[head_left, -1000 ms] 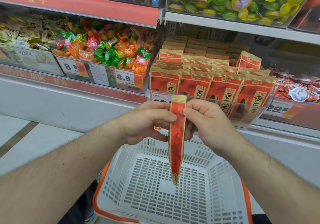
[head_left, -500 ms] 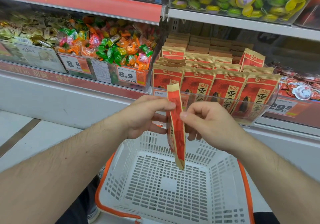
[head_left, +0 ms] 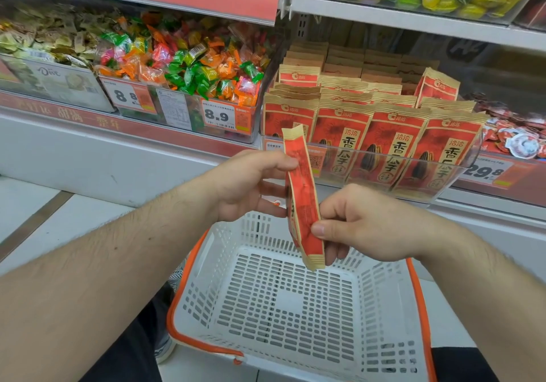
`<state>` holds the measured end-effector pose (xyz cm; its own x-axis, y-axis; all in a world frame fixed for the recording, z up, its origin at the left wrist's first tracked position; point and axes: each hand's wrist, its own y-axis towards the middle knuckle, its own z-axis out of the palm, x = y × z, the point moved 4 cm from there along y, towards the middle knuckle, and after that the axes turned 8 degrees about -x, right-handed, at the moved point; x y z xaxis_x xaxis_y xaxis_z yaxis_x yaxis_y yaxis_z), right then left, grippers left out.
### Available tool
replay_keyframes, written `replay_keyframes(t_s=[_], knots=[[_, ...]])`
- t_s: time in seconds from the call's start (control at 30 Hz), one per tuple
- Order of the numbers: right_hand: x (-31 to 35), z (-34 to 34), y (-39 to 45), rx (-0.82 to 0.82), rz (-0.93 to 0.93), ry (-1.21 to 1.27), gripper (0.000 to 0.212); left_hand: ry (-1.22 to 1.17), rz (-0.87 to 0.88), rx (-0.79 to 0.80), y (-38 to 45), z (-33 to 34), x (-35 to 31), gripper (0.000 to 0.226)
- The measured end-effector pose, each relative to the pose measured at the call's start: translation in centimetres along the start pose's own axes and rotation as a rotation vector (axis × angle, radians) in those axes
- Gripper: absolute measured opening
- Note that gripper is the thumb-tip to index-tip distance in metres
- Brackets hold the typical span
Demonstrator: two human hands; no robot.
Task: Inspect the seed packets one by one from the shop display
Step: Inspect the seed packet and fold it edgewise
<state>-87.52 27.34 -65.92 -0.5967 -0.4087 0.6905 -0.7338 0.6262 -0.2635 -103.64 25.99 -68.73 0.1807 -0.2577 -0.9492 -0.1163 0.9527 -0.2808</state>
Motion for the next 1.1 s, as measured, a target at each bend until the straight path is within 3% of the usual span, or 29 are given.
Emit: replay_keyframes(t_s=[0.17,0.27,0.4,0.5,0.6,0.73,0.8,0.97,1.1], knots=[[-0.2,0.0,0.1,0.002,0.008,0.029,0.029,-0.024,-0.011,0.015,0.1,0.1,0.1,0.027],[-0.1,-0.2,0.2,-0.063,0.024,-0.041,0.032,-0.031,-0.003,0.004,0.1,0.1,0.1,0.016],[0.5,-0.4,0.3,-0.216,-0.033,-0.356,0.039,-0.072,0.021,-0.016,-0.1,0.3,0.0,0.022],[1.8,0.8,0.2,-0.219,-0.143,-0.677,0.038,-0.082,0.01,-0.047,-0.4,1.0,0.1,0.031],[2.2,1.9,0.4,-0.21,-0.182,-0.783,0.031,-0.089,0.004,-0.11,-0.2,1.3,0.5,0.011],[1.2,1.9,0.9,-0.25,-0.143,-0.694,0.036,-0.093,-0.004,-0.163,0.4,0.7,0.7,0.02],[0.3,1.0,1.1,-0.298,-0.06,-0.519,0.038,-0.077,-0.002,-0.153,0.5,0.4,0.8,0.021],[-1.7,-3.4,1.2,-0.771,0.072,0.097,0.028,0.057,0.004,-0.032,0.0,0.4,0.7,0.022],[-2.1,-2.3,1.7,-0.577,0.096,0.387,0.008,0.066,0.004,0.023,-0.4,0.9,0.7,0.043]])
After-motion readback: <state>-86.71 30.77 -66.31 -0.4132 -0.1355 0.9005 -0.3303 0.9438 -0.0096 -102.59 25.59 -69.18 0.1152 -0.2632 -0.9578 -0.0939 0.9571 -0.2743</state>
